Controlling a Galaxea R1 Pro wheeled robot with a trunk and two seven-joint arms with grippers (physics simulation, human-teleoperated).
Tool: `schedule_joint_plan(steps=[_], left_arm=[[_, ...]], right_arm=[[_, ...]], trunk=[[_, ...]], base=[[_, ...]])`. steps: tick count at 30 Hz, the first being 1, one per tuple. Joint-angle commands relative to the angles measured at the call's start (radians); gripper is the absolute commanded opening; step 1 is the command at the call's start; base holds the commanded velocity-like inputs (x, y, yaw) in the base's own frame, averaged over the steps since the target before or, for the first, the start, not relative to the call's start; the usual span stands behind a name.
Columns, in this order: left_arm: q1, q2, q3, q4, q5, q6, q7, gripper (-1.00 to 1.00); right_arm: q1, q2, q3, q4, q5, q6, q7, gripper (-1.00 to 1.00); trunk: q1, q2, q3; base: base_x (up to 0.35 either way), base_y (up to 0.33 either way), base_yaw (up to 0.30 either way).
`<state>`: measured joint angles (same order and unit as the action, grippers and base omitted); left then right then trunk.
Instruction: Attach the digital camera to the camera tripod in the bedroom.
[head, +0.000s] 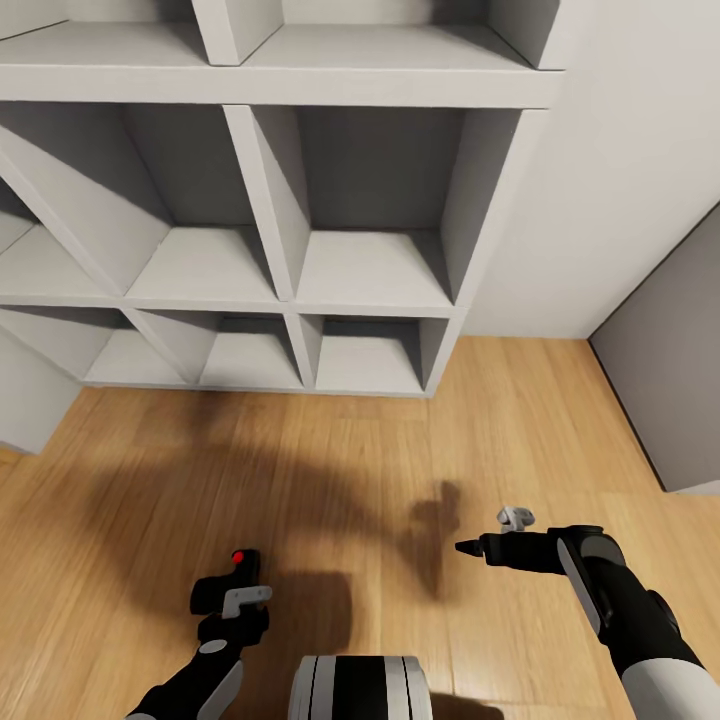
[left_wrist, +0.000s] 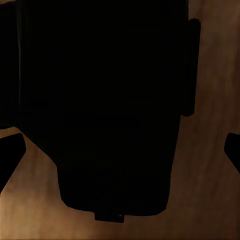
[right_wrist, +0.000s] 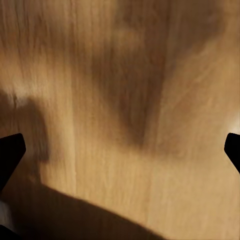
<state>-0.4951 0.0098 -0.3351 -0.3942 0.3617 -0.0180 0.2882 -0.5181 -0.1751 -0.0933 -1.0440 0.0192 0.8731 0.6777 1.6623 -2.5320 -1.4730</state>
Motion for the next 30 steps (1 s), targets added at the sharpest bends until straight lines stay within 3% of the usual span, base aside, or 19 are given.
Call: schedule_joint_plan(steps=[1,20,21,30], left_arm=[[0.000,0.001,-0.009,-0.001,0.009,-0.002,0.006,1.00],[0.000,0.002,-0.009,0.000,0.013,-0.003,0.006,1.00],[0.000,0.002,-0.009,0.000,0.013,-0.003,0.006,-1.00],[0.000,0.002,-0.007,0.000,0.019,-0.002,0.006,-1.00]], right_arm=[[0.000,0.000,-0.002,-0.001,0.002,0.005,0.005,1.00],[0.000,0.000,0.000,0.001,0.002,0.004,0.005,1.00],[0.000,0.000,0.000,0.001,0.002,0.004,0.005,1.00],[0.000,0.000,0.000,0.001,0.002,0.004,0.005,1.00]], trunk=[[0.000,0.000,-0.001],[0.000,0.000,-0.001],[0.000,0.000,-0.001],[0.000,0.000,-0.001]], base=[[0.006,0.000,0.000],[0.001,0.000,0.000],[0.000,0.000,0.000],[0.000,0.000,0.000]])
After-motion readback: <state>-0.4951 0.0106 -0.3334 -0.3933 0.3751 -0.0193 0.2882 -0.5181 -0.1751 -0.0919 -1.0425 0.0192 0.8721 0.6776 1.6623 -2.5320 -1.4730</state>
